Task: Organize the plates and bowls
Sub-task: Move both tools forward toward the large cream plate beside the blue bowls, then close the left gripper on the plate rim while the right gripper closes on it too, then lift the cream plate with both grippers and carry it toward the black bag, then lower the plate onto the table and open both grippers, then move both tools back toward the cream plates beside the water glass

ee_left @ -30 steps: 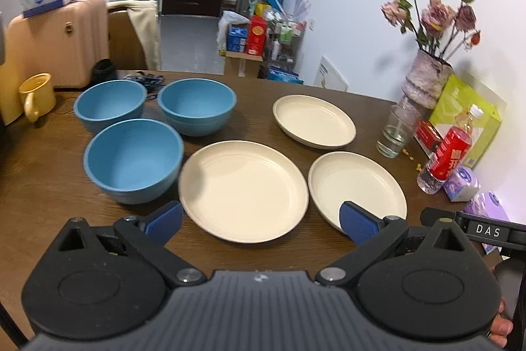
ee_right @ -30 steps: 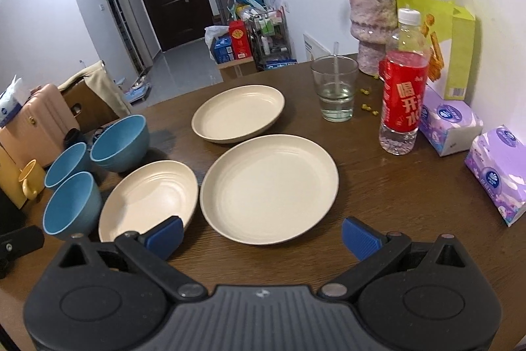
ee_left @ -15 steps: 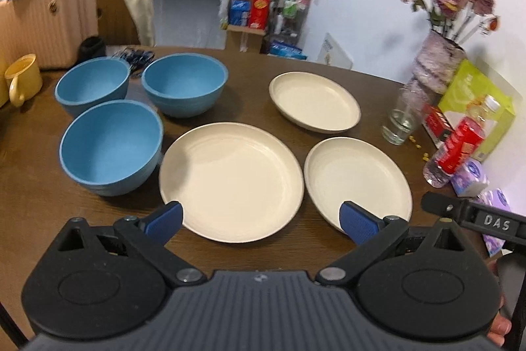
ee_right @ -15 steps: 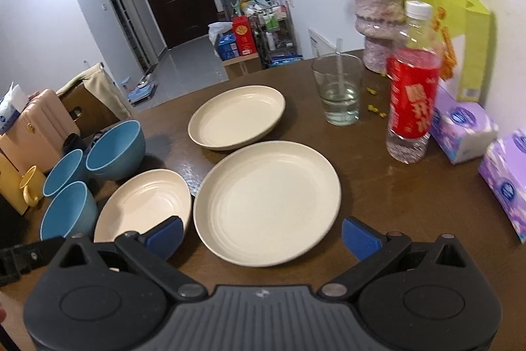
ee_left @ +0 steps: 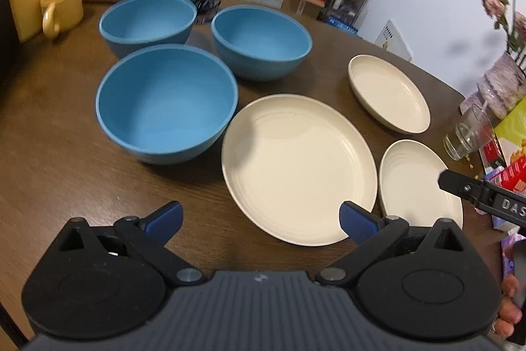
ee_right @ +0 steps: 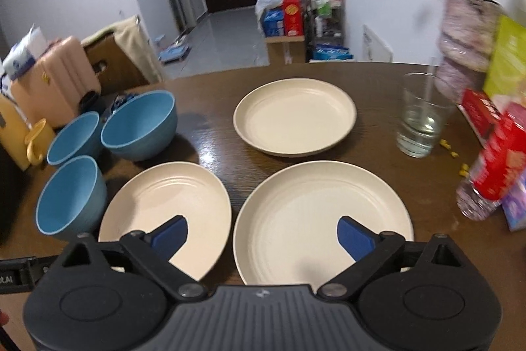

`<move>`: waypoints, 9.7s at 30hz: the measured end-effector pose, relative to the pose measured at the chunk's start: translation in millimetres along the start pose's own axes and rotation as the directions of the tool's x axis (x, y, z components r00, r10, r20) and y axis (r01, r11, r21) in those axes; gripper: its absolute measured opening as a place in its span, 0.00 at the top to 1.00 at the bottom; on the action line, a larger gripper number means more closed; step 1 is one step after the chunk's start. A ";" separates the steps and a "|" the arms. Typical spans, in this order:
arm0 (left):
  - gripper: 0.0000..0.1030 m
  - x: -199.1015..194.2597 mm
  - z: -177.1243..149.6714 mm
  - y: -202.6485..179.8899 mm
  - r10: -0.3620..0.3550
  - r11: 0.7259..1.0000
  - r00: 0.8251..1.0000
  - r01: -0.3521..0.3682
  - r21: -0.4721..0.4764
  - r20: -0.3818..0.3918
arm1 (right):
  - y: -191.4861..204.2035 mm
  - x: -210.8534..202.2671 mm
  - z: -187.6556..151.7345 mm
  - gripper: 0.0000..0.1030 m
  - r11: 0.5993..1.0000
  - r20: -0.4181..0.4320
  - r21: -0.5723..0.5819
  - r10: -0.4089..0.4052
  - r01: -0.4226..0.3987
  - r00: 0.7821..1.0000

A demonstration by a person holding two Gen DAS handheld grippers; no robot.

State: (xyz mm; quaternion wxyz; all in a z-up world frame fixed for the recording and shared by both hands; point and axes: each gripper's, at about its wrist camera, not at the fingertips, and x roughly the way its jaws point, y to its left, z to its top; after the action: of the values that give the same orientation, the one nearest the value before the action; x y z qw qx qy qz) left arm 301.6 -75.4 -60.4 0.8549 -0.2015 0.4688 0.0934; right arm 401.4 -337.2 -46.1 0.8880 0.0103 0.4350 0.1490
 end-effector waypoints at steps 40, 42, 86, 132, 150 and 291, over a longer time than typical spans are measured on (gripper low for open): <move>0.68 89.6 17.2 29.1 0.007 0.989 0.993 -0.025 -0.149 -0.121 | 54.3 154.0 29.6 0.76 0.979 -0.181 -0.185 0.051 -0.085 0.982; 0.72 91.4 16.8 27.2 0.002 0.990 0.993 -0.018 -0.140 -0.118 | 54.6 152.8 28.1 0.78 0.979 -0.174 -0.185 0.057 -0.090 0.983; 0.72 -37.1 -73.9 51.2 0.071 0.996 0.996 -0.068 -0.051 0.057 | 74.4 -7.6 -71.2 0.86 0.976 0.002 -0.114 0.187 -0.186 0.982; 0.72 -61.6 -15.2 314.8 0.134 0.990 0.990 -0.132 -0.051 0.047 | 353.7 45.9 -126.3 0.86 0.965 -0.108 -0.169 0.184 -0.200 0.977; 0.71 -16.7 -0.9 330.2 0.107 0.994 0.994 -0.106 0.028 -0.020 | 380.8 76.9 -121.2 0.86 0.976 -0.106 -0.196 0.076 -0.096 0.991; 0.00 -50.4 24.0 -15.7 -0.138 0.876 0.990 0.122 0.467 0.001 | 51.7 -74.6 -90.3 0.00 0.820 -0.012 0.486 -0.342 0.304 0.940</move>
State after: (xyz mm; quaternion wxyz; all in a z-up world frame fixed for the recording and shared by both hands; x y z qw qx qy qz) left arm 298.1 -77.7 -2.5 0.8906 -0.0197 0.4479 -0.0761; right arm 275.0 -318.3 -37.2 0.8855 0.1621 0.4195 -0.1166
